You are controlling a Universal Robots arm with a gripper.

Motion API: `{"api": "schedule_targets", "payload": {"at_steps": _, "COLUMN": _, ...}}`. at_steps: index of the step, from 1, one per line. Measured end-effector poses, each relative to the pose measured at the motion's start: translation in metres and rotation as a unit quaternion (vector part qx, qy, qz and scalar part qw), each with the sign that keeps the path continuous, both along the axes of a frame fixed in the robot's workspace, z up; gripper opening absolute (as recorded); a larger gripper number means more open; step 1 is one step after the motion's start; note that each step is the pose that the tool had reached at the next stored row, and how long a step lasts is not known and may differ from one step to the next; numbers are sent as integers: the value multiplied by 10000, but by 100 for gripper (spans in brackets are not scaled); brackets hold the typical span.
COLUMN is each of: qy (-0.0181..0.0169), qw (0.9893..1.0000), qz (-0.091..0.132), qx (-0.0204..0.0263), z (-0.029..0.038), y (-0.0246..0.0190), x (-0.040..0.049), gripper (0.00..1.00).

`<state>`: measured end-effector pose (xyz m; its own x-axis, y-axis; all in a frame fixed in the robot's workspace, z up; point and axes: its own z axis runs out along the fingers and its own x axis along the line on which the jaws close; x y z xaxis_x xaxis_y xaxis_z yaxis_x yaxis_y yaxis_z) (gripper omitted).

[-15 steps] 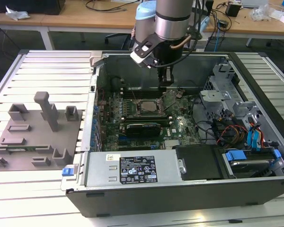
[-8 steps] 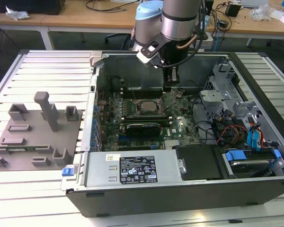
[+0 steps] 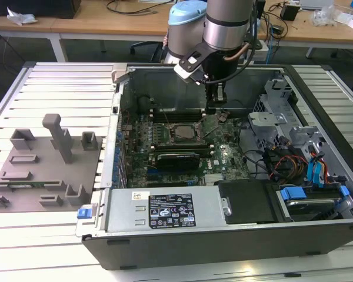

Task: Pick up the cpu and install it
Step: 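Close the cpu cover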

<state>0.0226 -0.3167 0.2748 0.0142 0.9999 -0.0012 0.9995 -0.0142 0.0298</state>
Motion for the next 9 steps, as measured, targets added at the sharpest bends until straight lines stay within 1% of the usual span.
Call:
{"api": "schedule_targets", "payload": {"at_steps": 3, "qy": 0, "qw": 10000, "qz": 0, "qx": 0, "z": 0, "y": 0, "x": 39, "gripper": 11}}
{"api": "schedule_targets", "payload": {"at_steps": 9, "qy": 13, "qw": 10000, "qz": 0, "qx": 0, "z": -2, "y": 0, "x": 268, "gripper": 11}}
